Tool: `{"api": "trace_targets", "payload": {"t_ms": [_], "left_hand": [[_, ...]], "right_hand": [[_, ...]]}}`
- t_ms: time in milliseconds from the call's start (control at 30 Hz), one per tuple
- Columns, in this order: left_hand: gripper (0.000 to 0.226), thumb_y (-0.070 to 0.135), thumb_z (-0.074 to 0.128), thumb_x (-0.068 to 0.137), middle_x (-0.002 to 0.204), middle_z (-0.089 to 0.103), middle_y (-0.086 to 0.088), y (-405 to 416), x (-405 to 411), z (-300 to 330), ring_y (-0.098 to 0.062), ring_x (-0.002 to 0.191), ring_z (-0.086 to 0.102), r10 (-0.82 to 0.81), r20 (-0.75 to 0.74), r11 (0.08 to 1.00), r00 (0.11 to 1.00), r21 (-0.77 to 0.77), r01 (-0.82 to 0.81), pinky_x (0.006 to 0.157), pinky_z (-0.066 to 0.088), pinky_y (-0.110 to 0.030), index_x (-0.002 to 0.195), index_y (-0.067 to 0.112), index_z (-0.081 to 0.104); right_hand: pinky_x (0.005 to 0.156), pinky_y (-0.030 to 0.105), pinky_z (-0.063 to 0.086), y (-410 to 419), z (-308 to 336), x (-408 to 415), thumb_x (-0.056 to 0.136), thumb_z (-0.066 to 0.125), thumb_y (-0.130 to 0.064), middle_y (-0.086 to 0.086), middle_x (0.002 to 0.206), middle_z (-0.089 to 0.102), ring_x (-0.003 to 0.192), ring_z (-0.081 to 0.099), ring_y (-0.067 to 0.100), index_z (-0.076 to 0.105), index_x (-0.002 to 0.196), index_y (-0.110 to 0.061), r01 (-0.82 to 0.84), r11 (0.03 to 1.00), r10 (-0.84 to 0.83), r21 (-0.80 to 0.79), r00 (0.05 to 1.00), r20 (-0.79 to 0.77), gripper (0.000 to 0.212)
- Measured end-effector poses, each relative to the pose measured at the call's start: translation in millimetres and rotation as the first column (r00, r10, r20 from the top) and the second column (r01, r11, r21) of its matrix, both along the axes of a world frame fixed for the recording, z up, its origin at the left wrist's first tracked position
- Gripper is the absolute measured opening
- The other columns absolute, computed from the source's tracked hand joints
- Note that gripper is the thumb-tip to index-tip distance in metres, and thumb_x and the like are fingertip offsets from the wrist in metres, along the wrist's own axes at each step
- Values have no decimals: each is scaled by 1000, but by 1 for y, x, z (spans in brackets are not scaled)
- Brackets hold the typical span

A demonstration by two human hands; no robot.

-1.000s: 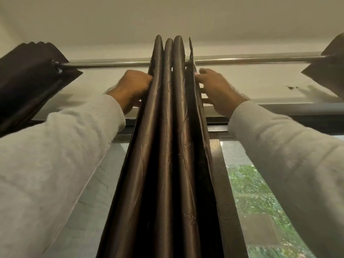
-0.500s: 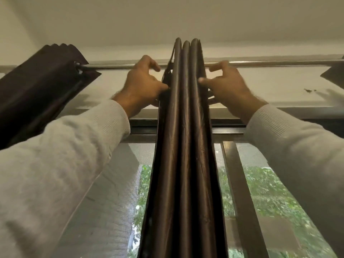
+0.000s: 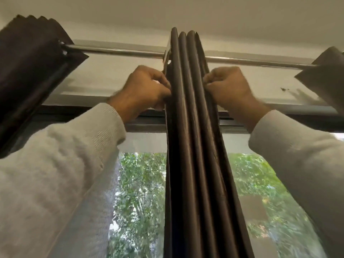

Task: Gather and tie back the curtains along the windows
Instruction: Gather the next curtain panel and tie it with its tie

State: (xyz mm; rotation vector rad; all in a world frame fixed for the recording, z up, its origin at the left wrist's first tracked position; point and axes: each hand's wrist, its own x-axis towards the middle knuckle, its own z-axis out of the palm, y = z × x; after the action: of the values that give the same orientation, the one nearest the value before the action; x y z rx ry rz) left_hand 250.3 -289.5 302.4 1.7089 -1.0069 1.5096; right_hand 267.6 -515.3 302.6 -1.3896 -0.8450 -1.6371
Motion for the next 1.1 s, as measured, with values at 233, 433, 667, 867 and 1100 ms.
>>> {"api": "trace_targets", "payload": {"t_ms": [233, 433, 667, 867, 1100], "left_hand": [[16, -9, 71, 82, 78, 78, -17, -7, 10, -66, -32, 71, 78, 15, 13, 996, 1000, 83, -16, 63, 66, -39, 87, 2, 81], [15, -10, 71, 90, 71, 75, -5, -7, -13, -97, -16, 62, 71, -53, -81, 999, 995, 5, 54, 57, 59, -33, 88, 3, 78], [20, -1, 76, 86, 78, 79, 2, -29, -13, -161, -18, 69, 77, 175, -92, 984, 980, -12, -177, 70, 66, -40, 89, 17, 84], [21, -3, 78, 85, 80, 78, -3, -24, -31, -220, -30, 68, 77, 111, -233, 984, 966, -114, -140, 70, 67, -51, 89, 17, 82], [22, -4, 74, 85, 80, 79, 4, -37, -36, -322, -16, 65, 75, 139, -311, 984, 940, -62, -166, 69, 66, -36, 93, 14, 84]], "right_hand": [[64, 30, 60, 8, -64, 3, 85, 61, 9, -7, 66, 74, 62, 71, 11, 78, 75, -22, 51, 950, -95, -309, 987, -129, 37], [65, 24, 58, -8, -104, -17, 95, 66, 6, -1, 83, 77, 70, 72, 7, 80, 100, -13, -212, 946, 151, -247, 958, -246, 24], [69, 16, 54, -8, -170, -9, 90, 64, 1, -12, 79, 74, 74, 69, -1, 81, 93, -21, -33, 944, -54, -330, 966, -251, 28], [70, 21, 59, -21, -226, -11, 92, 71, -1, -16, 82, 77, 74, 74, 11, 77, 91, -36, -215, 963, 163, -160, 943, -290, 36], [74, 8, 50, -21, -341, -15, 90, 73, 4, -16, 89, 75, 80, 72, 2, 80, 95, -27, -235, 942, 132, -238, 915, -381, 32]]}}
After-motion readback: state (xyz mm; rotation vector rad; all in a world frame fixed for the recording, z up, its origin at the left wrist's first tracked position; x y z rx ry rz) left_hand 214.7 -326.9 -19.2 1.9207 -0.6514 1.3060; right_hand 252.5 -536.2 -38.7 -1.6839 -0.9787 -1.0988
